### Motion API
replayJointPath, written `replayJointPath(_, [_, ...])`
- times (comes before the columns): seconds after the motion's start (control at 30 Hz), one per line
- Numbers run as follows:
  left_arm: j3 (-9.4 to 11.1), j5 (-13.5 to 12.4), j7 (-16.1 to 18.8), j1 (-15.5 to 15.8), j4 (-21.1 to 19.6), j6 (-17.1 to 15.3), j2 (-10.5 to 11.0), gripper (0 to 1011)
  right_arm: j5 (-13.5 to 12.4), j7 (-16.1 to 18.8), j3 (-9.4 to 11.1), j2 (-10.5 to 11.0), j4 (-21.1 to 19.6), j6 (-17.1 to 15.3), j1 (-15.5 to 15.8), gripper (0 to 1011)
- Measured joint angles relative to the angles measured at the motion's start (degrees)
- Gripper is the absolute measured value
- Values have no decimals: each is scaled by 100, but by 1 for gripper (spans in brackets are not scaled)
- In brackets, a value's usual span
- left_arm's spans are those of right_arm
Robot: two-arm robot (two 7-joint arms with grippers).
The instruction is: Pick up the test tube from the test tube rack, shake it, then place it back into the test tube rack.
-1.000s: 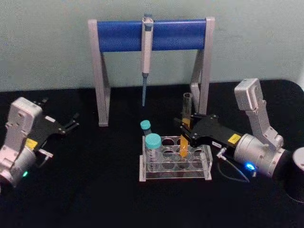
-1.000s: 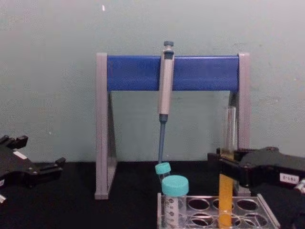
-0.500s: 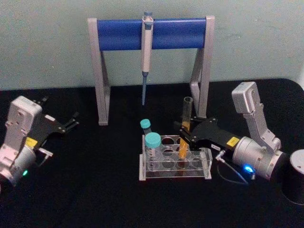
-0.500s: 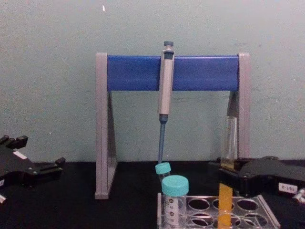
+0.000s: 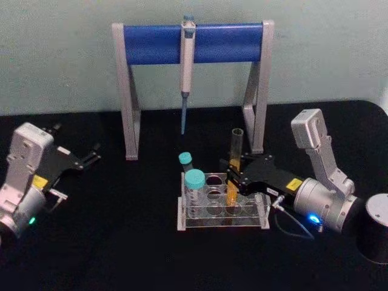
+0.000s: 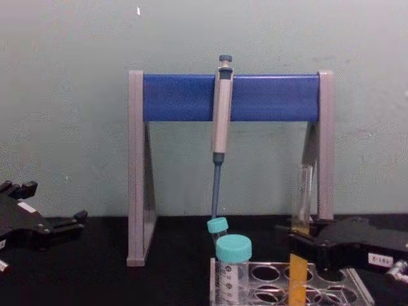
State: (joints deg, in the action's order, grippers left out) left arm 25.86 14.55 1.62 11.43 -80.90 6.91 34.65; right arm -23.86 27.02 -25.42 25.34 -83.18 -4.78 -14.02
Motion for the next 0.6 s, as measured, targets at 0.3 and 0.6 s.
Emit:
replayJointPath(0.3, [0, 0, 0, 0, 0, 0, 0, 1001, 15, -13, -2, -7, 0, 0, 3, 232])
replayJointPath(0.6, [0, 0, 0, 0, 0, 0, 0, 1002, 15, -10, -3, -3, -2, -11, 1, 388])
